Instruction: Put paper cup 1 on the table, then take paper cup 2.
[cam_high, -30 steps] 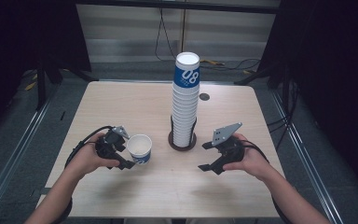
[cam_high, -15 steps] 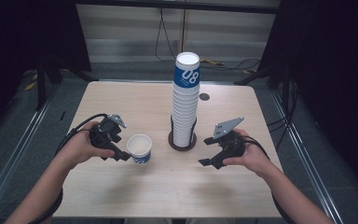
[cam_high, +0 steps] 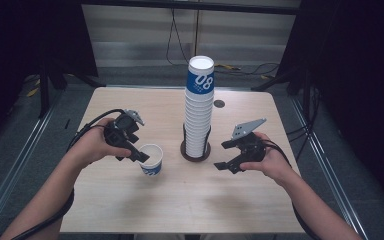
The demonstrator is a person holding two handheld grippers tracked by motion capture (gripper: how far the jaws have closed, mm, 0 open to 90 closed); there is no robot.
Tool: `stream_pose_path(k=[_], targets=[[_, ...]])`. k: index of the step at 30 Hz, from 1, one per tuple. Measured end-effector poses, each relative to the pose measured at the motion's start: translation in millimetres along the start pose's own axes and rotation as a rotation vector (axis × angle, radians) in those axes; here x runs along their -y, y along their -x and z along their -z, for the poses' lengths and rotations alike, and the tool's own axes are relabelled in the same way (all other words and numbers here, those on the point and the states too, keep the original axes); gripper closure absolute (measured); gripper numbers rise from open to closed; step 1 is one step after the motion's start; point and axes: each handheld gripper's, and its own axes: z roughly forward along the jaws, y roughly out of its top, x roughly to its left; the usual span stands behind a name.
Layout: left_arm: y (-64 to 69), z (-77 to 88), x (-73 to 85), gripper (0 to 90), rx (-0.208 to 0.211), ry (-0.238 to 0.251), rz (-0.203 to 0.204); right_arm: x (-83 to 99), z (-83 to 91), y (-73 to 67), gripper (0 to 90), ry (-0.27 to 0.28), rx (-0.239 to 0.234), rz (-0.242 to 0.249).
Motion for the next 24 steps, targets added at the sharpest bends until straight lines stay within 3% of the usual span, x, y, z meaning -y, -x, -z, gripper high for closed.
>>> stream_pose_path(k=[14, 24], targets=[[-1.6, 2.2, -22.8, 18.5, 0.007, 0.014, 0.002, -11.1, 5.5, 8.2, 17.3, 0.015, 0.03, -0.036], [-0.7, 11.4, -47.8, 18.5, 0.003, 0.031, -0.01, -26.6, 15.7, 19.9, 14.2, 0.06, 0.065, -0.075]])
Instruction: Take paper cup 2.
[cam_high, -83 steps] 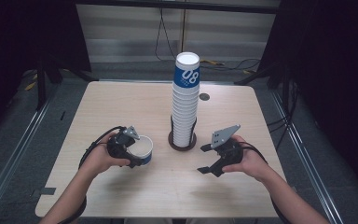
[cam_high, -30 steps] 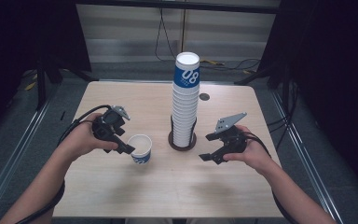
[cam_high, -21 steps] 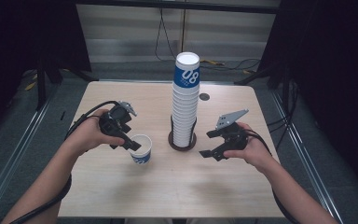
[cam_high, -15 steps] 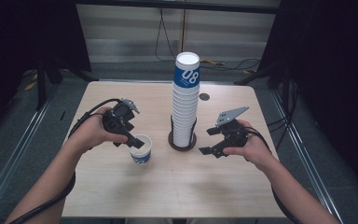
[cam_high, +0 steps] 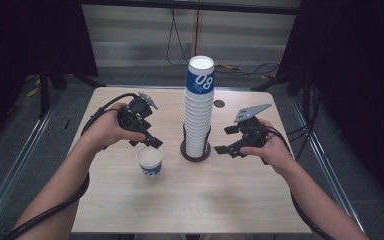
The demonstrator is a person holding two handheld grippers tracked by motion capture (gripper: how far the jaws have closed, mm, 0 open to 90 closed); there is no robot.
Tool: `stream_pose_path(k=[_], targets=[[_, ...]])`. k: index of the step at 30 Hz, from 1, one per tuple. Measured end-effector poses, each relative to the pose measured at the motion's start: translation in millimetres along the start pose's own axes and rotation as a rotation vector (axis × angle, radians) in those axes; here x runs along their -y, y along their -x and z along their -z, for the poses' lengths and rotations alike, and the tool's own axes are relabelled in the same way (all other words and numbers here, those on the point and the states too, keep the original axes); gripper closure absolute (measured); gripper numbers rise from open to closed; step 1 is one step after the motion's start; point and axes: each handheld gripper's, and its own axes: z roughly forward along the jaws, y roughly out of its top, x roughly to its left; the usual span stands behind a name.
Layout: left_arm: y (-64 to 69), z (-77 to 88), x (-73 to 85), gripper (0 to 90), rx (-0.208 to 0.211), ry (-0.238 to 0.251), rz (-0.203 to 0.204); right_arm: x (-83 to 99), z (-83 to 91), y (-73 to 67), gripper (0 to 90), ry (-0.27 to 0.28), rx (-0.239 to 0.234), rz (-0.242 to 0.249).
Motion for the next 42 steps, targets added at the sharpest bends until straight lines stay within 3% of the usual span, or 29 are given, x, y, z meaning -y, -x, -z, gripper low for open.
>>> stream_pose_path(k=[9, 12, 20, 29, 34, 39, 42], targets=[[3.1, 10.7, -30.5, 18.4, -0.002, 0.026, -0.015, -18.8, 7.2, 6.2, 13.3, 0.039, 0.022, -0.029], [4.3, 10.1, -37.5, 18.4, 0.001, 0.022, -0.032, -26.1, 8.2, 6.2, 12.9, 0.059, 0.024, -0.042], [1.9, 15.6, -52.5, 18.4, 0.011, 0.017, -0.027, -37.7, 6.9, 9.1, 12.8, 0.079, 0.025, -0.057], [2.6, 34.7, -78.5, 18.2, -0.002, 0.062, -0.062, -49.5, 8.0, 10.7, 12.8, 0.103, 0.029, -0.061], [4.2, 43.7, -93.1, 17.7, -0.012, 0.126, -0.072, -56.5, 7.8, 9.5, 12.8, 0.108, 0.033, -0.055], [5.9, 40.2, -106.6, 17.0, -0.026, 0.154, -0.079, -63.3, 7.4, 10.1, 12.8, 0.124, 0.045, -0.045], [3.0, 34.6, -112.8, 16.9, -0.04, 0.17, -0.059, -66.1, 6.6, 12.4, 12.7, 0.136, 0.052, -0.061]])
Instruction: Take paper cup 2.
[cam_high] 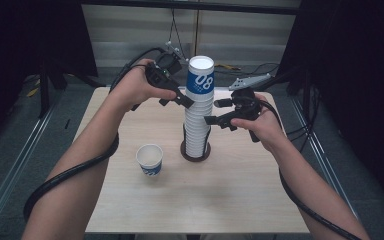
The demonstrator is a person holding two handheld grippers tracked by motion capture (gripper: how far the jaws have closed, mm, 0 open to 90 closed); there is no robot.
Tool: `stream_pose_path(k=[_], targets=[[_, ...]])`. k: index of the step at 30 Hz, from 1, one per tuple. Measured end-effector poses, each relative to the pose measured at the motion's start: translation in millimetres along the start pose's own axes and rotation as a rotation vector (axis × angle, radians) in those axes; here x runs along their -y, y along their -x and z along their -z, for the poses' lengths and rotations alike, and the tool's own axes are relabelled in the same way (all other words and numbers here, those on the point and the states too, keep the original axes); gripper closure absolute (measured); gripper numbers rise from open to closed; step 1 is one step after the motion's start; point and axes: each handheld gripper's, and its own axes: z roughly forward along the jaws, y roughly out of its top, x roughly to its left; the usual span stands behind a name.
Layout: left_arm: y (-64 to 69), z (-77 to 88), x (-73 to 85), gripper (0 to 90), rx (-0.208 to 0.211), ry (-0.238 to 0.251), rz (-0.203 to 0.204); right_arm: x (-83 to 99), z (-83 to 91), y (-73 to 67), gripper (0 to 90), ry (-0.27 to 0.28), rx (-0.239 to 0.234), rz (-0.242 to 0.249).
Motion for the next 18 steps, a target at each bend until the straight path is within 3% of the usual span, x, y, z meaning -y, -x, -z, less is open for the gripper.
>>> stream_pose_path(k=[4, 6, 18], targets=[[-0.6, -8.5, -3.8, 16.5, 0.007, 0.008, 0.031, -2.6, -3.9, 1.0, 12.7, 0.012, 0.007, -0.006], [1.0, -12.4, -5.8, 16.5, -0.01, 0.018, 0.02, -3.5, -6.2, 1.1, 12.7, 0.023, 0.004, -0.017], [3.2, -18.4, -10.2, 18.8, -0.011, 0.045, 0.014, -14.6, -11.5, -2.0, 12.7, 0.071, 0.014, -0.035]])
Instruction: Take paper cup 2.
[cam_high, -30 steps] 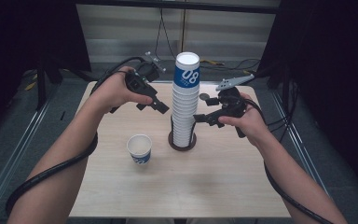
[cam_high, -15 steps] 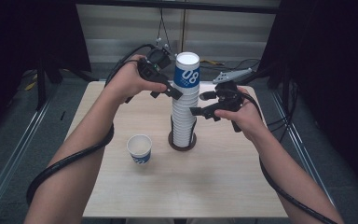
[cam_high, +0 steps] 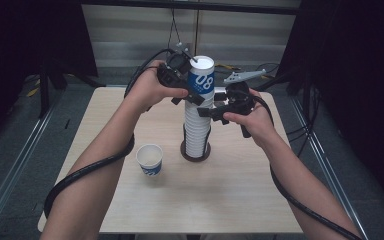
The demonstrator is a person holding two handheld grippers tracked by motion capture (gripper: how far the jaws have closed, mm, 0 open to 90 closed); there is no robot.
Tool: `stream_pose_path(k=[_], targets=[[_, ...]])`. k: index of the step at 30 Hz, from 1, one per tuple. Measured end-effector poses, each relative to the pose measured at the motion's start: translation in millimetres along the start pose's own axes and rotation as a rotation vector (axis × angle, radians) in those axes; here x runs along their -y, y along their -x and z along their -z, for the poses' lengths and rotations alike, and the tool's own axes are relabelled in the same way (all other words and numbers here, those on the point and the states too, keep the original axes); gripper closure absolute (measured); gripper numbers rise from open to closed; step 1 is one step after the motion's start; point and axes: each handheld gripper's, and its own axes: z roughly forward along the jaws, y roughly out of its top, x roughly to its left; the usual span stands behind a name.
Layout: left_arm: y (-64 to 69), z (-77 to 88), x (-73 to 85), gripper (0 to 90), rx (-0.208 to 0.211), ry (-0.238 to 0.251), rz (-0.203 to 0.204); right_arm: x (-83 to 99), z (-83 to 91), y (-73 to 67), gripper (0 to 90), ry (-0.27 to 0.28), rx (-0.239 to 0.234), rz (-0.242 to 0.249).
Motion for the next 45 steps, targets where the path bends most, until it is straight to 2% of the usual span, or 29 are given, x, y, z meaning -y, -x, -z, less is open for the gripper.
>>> stream_pose_path(k=[4, 9, 13, 20, 22, 26, 27, 29, 30, 33, 37, 40, 45], targets=[[2.1, 2.8, -1.5, 20.7, 0.005, -0.005, -0.006, -3.3, -2.2, -2.0, 12.9, 0.019, 0.006, -0.012], [3.0, 4.2, -0.6, 22.1, 0.007, 0.008, 0.015, -1.9, -6.5, -2.7, 12.3, 0.041, 0.019, -0.03], [1.0, 5.1, 2.0, 22.4, 0.014, 0.024, 0.019, -1.5, -7.2, -3.5, 12.5, 0.049, 0.025, -0.025], [2.1, 2.3, 3.0, 20.4, -0.002, 0.045, 0.034, -0.8, -8.3, -3.2, 12.7, 0.059, 0.026, -0.028], [3.2, -0.9, 2.6, 18.0, -0.016, 0.058, 0.027, -0.9, -8.8, -4.0, 12.7, 0.058, 0.03, -0.022], [5.6, -6.7, 0.2, 14.6, -0.027, 0.065, 0.045, -0.6, -8.8, -5.2, 12.8, 0.058, 0.035, -0.022], [5.6, -6.1, -1.2, 14.9, -0.024, 0.059, 0.056, -0.2, -8.5, -4.7, 12.8, 0.06, 0.034, -0.021], [6.7, -5.2, -2.7, 15.7, -0.03, 0.052, 0.05, 0.2, -7.4, -4.5, 12.8, 0.059, 0.031, -0.019], [7.3, -4.8, -2.8, 16.1, -0.029, 0.062, 0.064, 0.6, -7.3, -4.7, 12.9, 0.061, 0.03, -0.02], [8.0, -0.8, -4.0, 18.0, -0.038, 0.063, 0.05, 1.6, -7.7, -5.0, 13.1, 0.068, 0.035, -0.015], [6.5, 2.7, -4.0, 19.5, -0.031, 0.07, 0.072, 1.4, -8.8, -6.1, 13.3, 0.064, 0.039, 0.001], [7.2, 2.3, -3.0, 19.7, -0.036, 0.081, 0.074, 1.1, -8.8, -6.1, 13.4, 0.059, 0.042, 0.004], [8.4, 3.6, -3.7, 19.8, -0.038, 0.068, 0.076, 0.5, -8.6, -7.0, 13.9, 0.049, 0.04, 0.017]])
